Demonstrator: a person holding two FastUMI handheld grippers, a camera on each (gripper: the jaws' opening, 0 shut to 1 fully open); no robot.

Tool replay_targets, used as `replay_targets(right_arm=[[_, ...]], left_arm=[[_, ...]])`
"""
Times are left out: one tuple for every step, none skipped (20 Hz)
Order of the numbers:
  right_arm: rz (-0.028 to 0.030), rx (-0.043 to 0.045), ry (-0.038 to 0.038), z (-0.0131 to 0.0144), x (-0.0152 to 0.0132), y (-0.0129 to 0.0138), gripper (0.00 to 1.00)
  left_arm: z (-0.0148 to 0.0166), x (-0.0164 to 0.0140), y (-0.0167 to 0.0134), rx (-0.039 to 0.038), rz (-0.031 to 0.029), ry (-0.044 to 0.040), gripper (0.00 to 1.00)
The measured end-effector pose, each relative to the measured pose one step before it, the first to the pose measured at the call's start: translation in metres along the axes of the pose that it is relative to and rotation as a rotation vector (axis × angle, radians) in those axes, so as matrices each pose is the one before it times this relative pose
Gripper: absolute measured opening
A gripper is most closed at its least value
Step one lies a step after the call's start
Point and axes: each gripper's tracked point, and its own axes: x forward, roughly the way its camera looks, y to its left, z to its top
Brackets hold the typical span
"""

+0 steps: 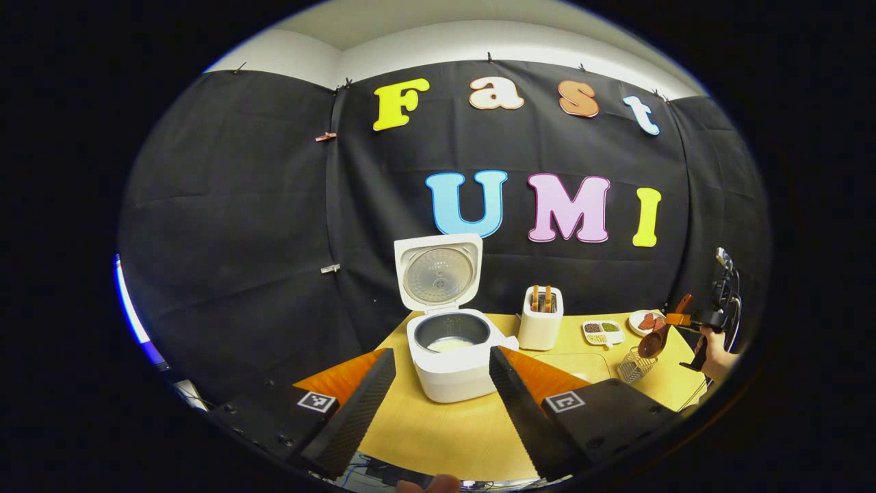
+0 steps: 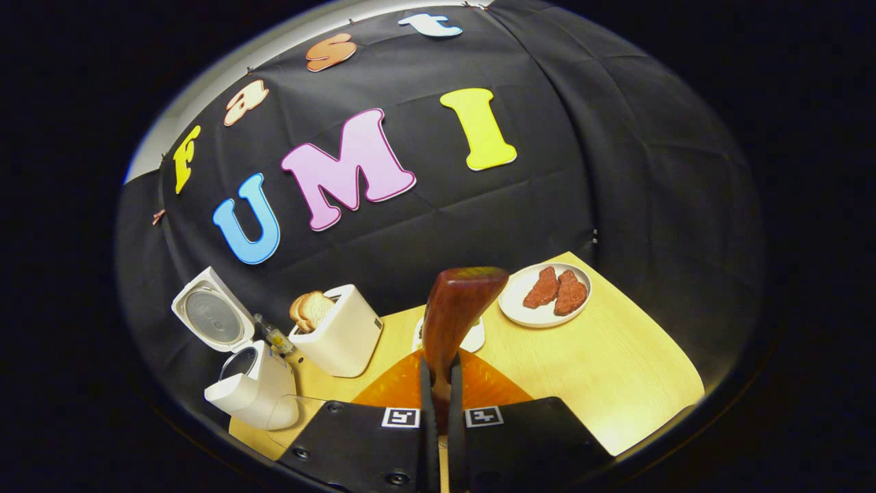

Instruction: Close the left gripper, press the button to open the rice cooker; take a wooden spoon from the chopstick holder with the right hand, scoop a spoonful of rice and pour it into the rice cooker, then put the wooden spoon back into the chopstick holder.

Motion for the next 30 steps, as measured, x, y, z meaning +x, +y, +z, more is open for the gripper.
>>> replay_targets(right_arm=[[-0.00556,-0.00249,0.01216,-0.00653,0.00455,-0.00472,0.09],[-0.00279,-0.00349,0.01197,-0.00488,0.00431,-0.00318,0.09],[0.00091,-0.00463,0.01218,-0.00511,0.0048,-0.00098,0.09],[0.00507,-0.0069,0.01415,-0.00465,0.00351,0.00087,0.09],[0.00672,-0.00485,0.01502,-0.00487,0.00455,0.00115,0.1],[0.00488,0.0007,0.01677,-0.00558,0.00315,0.00036,0.1],[0.00663,0.00587,0.01222,-0.00429,0.00329,0.00132,0.11],[0.00039,0.00636,0.01916,-0.00563,0.00378,-0.00025,0.13],[-0.01107,0.0009,0.01396,-0.00514,0.00166,-0.00371,0.14],[-0.01147,-0.00505,0.01561,-0.00444,0.00364,-0.00377,0.14],[-0.01005,-0.00659,0.01467,-0.00386,0.0018,-0.00293,0.14],[-0.00458,-0.00525,0.01621,-0.00508,-0.00067,-0.00196,0.15],[0.00277,0.00291,-0.00543,-0.00012,-0.00015,0.00054,0.17],[0.0069,0.01031,-0.00508,0.00401,-0.00328,0.0013,0.18],[0.0049,0.0127,-0.00648,0.00524,-0.00284,0.00058,0.16],[-0.00213,0.00965,-0.00468,0.00252,-0.00416,-0.00175,0.2],[-0.00525,0.00556,-0.0009,0.00234,-0.0059,-0.00121,0.4],[-0.00055,0.00241,-0.00033,0.0029,-0.00634,-0.00162,0.45],[-0.00931,0.00608,-0.00662,0.00418,-0.0086,-0.00267,0.59],[-0.00667,0.0104,-0.01717,0.00763,-0.00857,-0.0018,0.74],[-0.00424,0.00484,-0.02004,0.00736,-0.00848,-0.00053,0.71],[-0.00249,-0.00325,-0.01025,0.00326,-0.00894,-0.00201,0.71],[0.00162,-0.00478,-0.00201,0.00143,-0.00677,-0.00024,0.78],[-0.00448,-0.00618,0.00029,0.0012,-0.00809,-0.00103,0.78],[-0.0072,-0.00901,-0.00968,0.00328,-0.00865,-0.00098,0.98],[-0.00615,-0.01011,-0.01996,0.00607,-0.00886,0.00086,0.98],[-0.00926,-0.01701,-0.03618,0.01071,-0.01165,0.00234,0.98],[-0.01414,-0.02796,-0.05042,0.0151,-0.01078,0.00079,0.99],[-0.00806,-0.03287,-0.06026,0.01847,-0.01089,0.00393,0.98],[0.01026,-0.0365,-0.06736,0.02088,-0.0109,0.00988,0.98]], left_arm=[[-0.00268,-0.00137,-0.00019,-0.00043,0.00549,0.00576,0.95],[-0.00145,-0.00054,-0.00031,0.0031,0.00593,0.00438,0.95],[-0.00107,-0.00153,-0.00101,0.00228,0.00632,0.00272,0.95],[0.00025,-0.00089,-0.00012,-0.00141,0.00323,0.00093,0.95],[-0.00104,-0.00087,-0.00114,-0.00423,0.00287,0.00281,0.95],[-0.00039,-0.00149,-0.00043,-0.0037,0.00448,0.0017,0.95],[-0.00093,-0.00108,-0.00032,-0.00204,0.00475,0.00238,0.95],[-0.00039,-0.00119,0.00023,-0.00082,0.0064,0.00168,0.94],[-0.00073,-0.00112,0.00087,0.00049,0.00505,0.00138,0.94],[0.00038,-0.00111,0.00068,0.0014,0.00502,0.00002,0.94],[-0.00029,-0.00121,0.00075,0.00161,0.00336,-0.00021,0.94],[0.00005,-0.00059,0.00114,0.00022,0.00615,0.00057,0.94],[-0.00061,-0.00174,0.00184,-0.00265,0.00328,-0.00287,0.94],[0.00102,-0.00079,0.00035,-0.00595,-0.00143,-0.00225,0.94],[0.00015,-0.00035,0.00036,-0.00629,-0.00182,-0.00237,0.95],[0.00056,0.00006,0.0004,-0.00463,-0.00019,-0.00265,0.94],[0.00081,0.0001,0.00041,-0.00398,-0.0012,-0.00497,0.94],[0.00175,0.00097,0.00088,-0.00447,-0.00218,-0.00574,0.94],[0.00086,0.00072,0.00024,-0.00497,-0.00369,-0.00455,0.94],[0.00156,0.00164,0.00006,-0.00437,-0.00601,-0.00398,0.94],[0.00113,0.0004,-0.00008,-0.00284,-0.00544,-0.00469,0.94],[0.00161,0.00137,-0.00001,-0.00145,-0.0074,-0.00455,0.94],[0.00087,0.00073,-0.00053,0.00048,-0.0061,-0.00393,0.94],[0.0004,0.00162,-0.00033,0.00319,-0.00633,-0.00152,0.94],[-0.00057,0.00122,0.00054,0.00276,-0.00614,-0.00179,0.94],[0.00183,0.00155,-0.00044,0.00133,-0.00816,-0.00453,0.94],[0.00088,0.00076,0.00007,0.0001,-0.00899,-0.00515,0.94],[0.00235,0.00134,-0.0001,-0.00052,-0.00893,-0.00469,0.94],[0.00201,0.00212,0.00003,-0.00021,-0.01069,-0.00692,0.94],[0.00274,0.00231,-0.00023,0.00108,-0.00933,-0.00841,0.94]])
